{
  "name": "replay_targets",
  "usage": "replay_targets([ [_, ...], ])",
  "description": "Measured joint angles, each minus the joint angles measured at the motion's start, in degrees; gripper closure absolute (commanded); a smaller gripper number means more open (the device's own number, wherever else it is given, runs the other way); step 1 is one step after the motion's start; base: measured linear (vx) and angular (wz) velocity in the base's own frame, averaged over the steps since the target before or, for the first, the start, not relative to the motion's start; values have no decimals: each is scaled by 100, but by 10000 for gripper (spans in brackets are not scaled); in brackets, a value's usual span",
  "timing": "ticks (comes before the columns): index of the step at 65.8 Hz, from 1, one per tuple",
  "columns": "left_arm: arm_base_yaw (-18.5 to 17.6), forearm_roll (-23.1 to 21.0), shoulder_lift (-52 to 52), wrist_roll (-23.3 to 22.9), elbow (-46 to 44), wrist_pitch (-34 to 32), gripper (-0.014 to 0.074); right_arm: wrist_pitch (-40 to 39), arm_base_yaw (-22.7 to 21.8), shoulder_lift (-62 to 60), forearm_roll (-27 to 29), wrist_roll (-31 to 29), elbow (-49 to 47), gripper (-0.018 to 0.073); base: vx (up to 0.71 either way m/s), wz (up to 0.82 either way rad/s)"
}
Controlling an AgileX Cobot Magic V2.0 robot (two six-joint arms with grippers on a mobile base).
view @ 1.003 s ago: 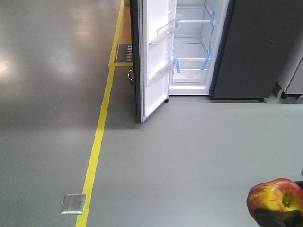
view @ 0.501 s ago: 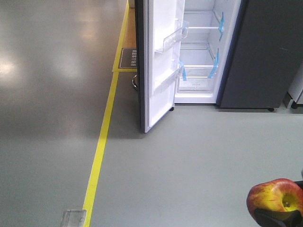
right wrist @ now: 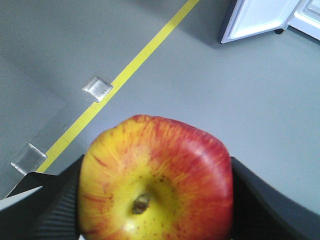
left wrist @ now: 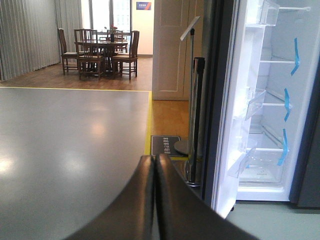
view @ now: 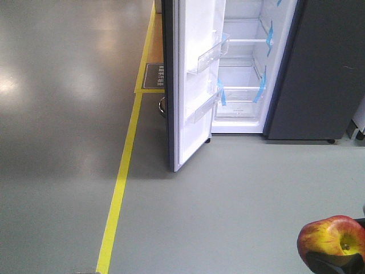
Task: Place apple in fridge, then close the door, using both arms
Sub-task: 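Keep holding the apple while approaching the open fridge door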
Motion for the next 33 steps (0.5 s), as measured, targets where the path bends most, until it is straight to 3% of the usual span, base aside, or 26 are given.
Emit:
replay_targets([
  [33, 0, 0, 0, 0, 0, 0, 602, 0, 0, 0, 0, 0, 0, 202, 14, -3],
])
